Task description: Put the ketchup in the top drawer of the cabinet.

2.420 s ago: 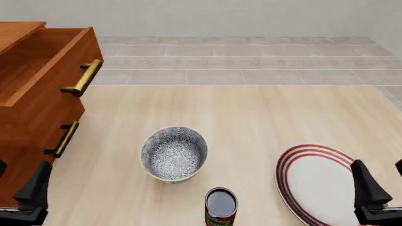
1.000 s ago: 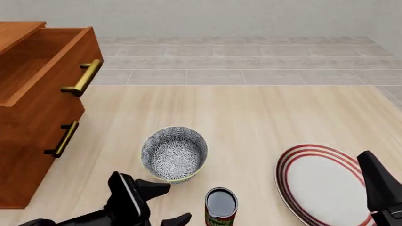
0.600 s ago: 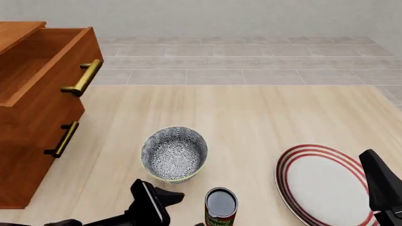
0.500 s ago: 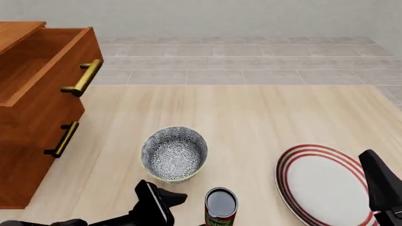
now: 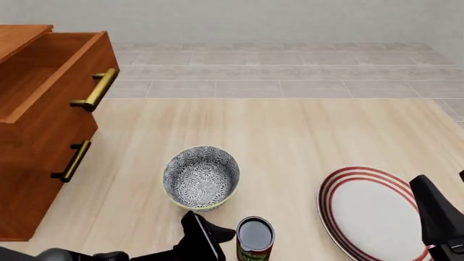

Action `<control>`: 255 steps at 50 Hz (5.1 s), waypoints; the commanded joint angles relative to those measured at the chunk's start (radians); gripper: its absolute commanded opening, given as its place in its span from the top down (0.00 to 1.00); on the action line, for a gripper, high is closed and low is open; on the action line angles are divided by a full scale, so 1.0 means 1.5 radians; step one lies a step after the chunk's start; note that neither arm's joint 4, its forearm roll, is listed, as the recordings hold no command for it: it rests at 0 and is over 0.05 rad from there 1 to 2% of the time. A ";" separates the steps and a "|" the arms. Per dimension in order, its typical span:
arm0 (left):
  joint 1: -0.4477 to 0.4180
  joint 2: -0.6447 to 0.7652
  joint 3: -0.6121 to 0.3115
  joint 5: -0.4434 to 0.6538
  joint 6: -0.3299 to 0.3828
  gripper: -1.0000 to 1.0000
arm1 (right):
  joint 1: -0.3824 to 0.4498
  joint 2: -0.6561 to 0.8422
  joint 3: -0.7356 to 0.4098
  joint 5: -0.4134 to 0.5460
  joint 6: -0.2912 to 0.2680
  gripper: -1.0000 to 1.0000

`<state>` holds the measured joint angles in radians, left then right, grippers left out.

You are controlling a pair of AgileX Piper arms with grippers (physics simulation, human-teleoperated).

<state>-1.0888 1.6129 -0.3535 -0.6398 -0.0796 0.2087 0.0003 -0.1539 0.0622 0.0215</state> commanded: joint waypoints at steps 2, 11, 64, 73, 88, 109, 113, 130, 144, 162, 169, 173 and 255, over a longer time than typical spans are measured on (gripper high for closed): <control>-0.002 0.045 -0.021 -0.013 0.003 0.00 | 0.004 0.000 0.003 -0.002 0.002 0.00; 0.036 0.063 -0.032 -0.012 0.011 0.00 | 0.008 0.000 0.001 -0.001 0.003 0.00; 0.010 -0.014 -0.067 0.056 0.023 1.00 | 0.017 0.000 0.011 -0.009 0.007 0.00; 0.006 -0.143 -0.052 0.126 0.039 1.00 | 0.016 0.000 0.013 -0.011 0.008 0.00; 0.019 -0.443 -0.077 0.372 0.070 1.00 | 0.011 0.000 0.008 -0.008 0.015 0.00; 0.138 -0.650 -0.211 0.680 0.041 1.00 | 0.003 0.000 0.010 -0.011 0.024 0.00; 0.153 -0.679 -0.229 0.723 0.068 1.00 | 0.003 0.000 0.013 -0.012 0.026 0.00; 0.223 -0.763 -0.356 0.935 0.104 1.00 | -0.005 0.000 0.026 -0.020 0.045 0.00; 0.309 -0.761 -0.443 1.019 0.103 1.00 | -0.010 0.000 0.024 -0.019 0.048 0.00; 0.386 -0.718 -0.510 1.047 0.116 1.00 | -0.017 0.000 0.024 -0.016 0.051 0.00; 0.405 -0.688 -0.569 1.064 0.127 1.00 | -0.017 0.000 0.021 -0.013 0.051 0.00; 0.421 -0.669 -0.589 1.062 0.132 1.00 | -0.016 0.000 0.023 -0.014 0.051 0.00; 0.742 -0.460 -0.532 0.856 0.192 1.00 | -0.011 0.000 0.022 0.002 0.057 0.00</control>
<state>-0.0280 0.9171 -1.1828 0.6747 0.1465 0.1902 0.0010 -0.1135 0.0557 0.1077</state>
